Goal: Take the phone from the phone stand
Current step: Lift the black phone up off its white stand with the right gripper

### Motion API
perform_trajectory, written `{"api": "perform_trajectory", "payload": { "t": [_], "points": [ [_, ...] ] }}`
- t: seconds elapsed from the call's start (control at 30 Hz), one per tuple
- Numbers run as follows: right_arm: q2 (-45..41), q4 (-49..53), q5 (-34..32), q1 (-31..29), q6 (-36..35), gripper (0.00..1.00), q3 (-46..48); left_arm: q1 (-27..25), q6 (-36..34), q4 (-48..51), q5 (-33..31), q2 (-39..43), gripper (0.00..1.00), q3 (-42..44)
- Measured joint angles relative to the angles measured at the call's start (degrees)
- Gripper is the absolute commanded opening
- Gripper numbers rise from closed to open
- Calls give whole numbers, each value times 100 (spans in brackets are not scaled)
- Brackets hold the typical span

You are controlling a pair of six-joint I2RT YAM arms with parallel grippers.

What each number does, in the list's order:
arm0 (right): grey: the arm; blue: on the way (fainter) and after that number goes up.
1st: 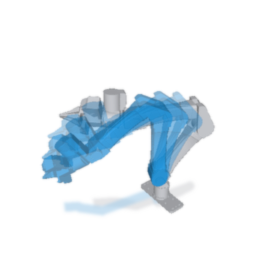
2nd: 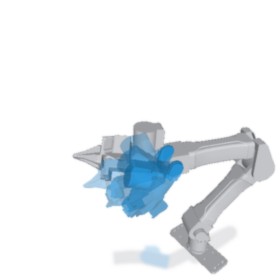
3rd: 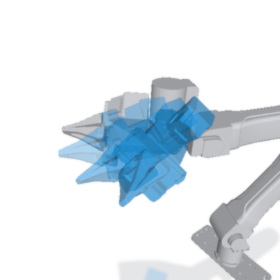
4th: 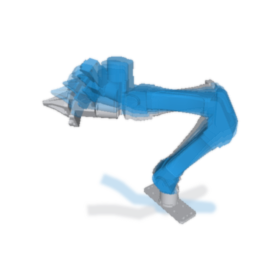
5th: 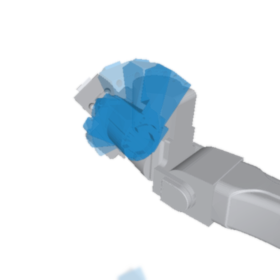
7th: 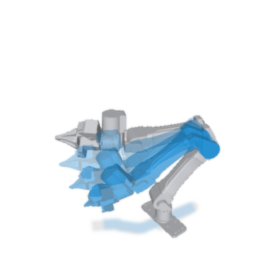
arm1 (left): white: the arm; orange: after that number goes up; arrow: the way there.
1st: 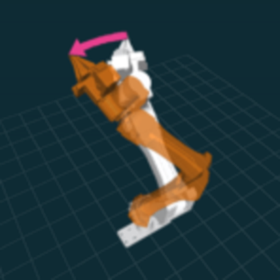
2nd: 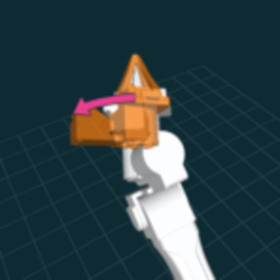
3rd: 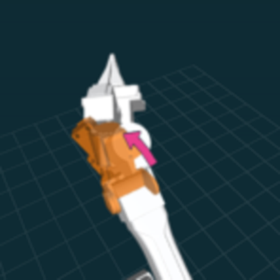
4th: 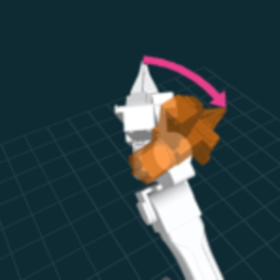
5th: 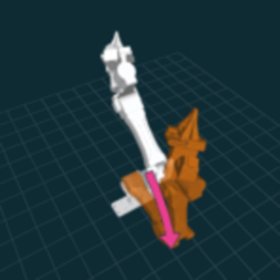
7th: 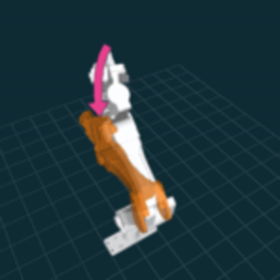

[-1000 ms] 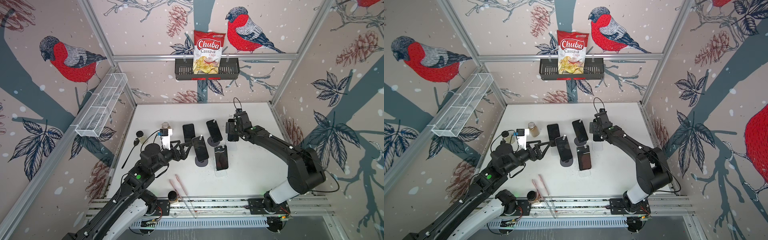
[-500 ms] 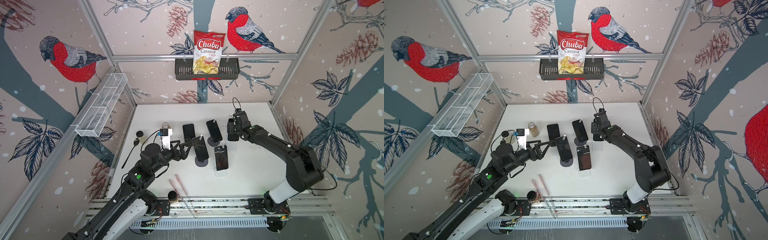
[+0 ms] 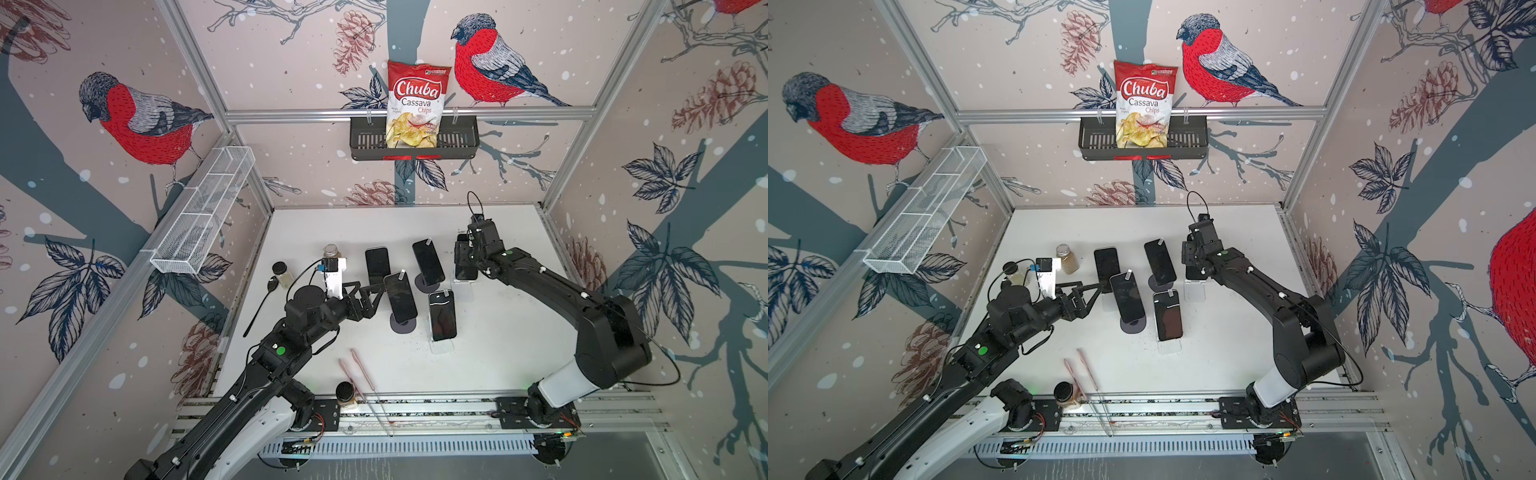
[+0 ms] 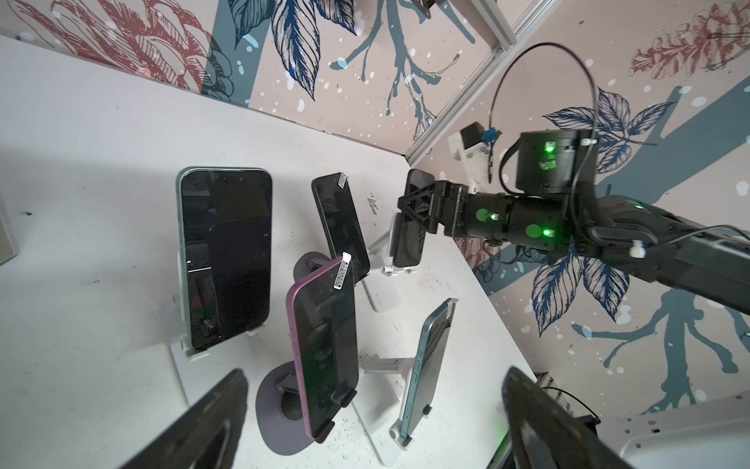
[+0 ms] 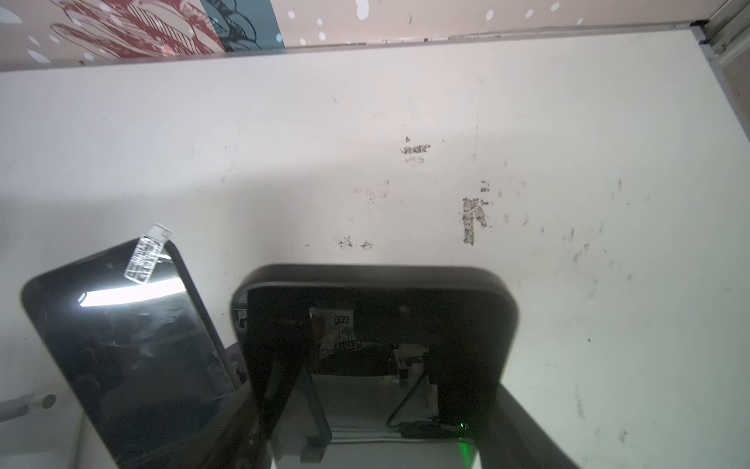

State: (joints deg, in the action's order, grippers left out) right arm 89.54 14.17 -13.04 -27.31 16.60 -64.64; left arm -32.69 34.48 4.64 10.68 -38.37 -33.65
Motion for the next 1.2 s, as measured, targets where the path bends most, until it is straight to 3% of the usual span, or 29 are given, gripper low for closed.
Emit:
{"api": "perform_trajectory", "payload": {
  "t": [0.3, 0.6, 0.83, 1.2],
  "points": [
    [-313, 254, 2, 94, -98, 60, -240, -116, 0, -11, -28, -321, 97, -52],
    [-713, 439, -35, 667, -162, 60, -28, -435, -282, -83, -439, -197, 97, -79],
    [-846, 387, -46, 1165, -157, 60, 566, -470, -295, -444, -188, -173, 97, 28],
    [-577, 13, 133, 1294, -13, 61, 990, -476, -184, -708, -17, -103, 97, 105]
  ]
}}
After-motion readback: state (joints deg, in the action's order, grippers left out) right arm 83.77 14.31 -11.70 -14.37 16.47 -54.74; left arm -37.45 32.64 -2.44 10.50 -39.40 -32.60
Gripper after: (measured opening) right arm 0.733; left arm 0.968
